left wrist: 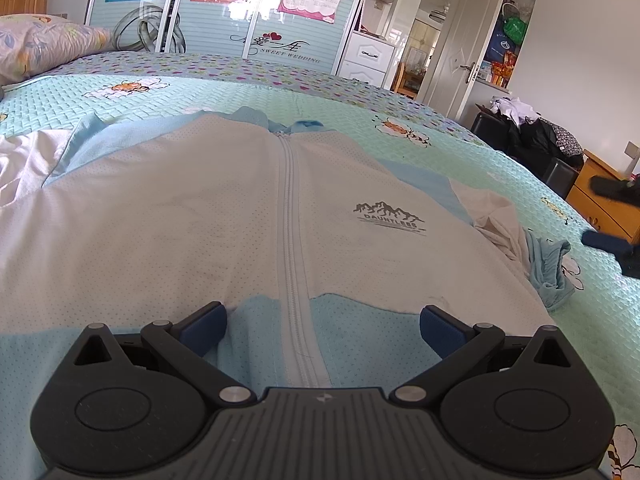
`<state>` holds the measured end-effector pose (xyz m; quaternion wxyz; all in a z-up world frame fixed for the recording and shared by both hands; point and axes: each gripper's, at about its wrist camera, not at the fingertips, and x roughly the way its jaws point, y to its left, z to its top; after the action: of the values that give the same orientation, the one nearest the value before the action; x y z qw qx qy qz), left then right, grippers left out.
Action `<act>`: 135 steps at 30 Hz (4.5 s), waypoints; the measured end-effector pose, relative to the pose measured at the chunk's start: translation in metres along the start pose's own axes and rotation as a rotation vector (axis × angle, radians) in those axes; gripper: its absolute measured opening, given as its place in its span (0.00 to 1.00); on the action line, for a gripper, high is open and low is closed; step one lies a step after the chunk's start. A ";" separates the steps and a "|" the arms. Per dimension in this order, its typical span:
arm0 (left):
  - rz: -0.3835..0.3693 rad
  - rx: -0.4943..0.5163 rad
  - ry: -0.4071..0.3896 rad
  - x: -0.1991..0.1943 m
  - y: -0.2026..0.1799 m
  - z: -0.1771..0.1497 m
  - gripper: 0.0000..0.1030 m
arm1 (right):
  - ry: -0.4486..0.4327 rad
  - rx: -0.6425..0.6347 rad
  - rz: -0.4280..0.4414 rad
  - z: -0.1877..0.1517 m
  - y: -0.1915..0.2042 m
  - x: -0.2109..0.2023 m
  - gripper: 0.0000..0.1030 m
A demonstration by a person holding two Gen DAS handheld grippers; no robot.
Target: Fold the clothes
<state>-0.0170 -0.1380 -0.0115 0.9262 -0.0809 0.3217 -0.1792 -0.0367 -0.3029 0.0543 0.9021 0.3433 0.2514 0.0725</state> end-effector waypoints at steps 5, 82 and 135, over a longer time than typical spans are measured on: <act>-0.001 -0.001 0.000 0.000 0.000 0.000 0.99 | 0.041 0.040 0.034 -0.009 0.009 0.005 0.01; 0.004 0.008 -0.001 0.000 0.000 0.000 0.99 | 0.005 -1.096 -1.239 0.109 -0.019 0.058 0.06; 0.024 0.030 -0.005 0.003 -0.003 -0.001 0.99 | -0.039 -0.274 -0.939 0.123 -0.203 -0.021 0.21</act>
<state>-0.0168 -0.1418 -0.0133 0.9302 -0.0636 0.3175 -0.1728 -0.0015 -0.5342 0.0081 0.8786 0.0725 0.3504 -0.3162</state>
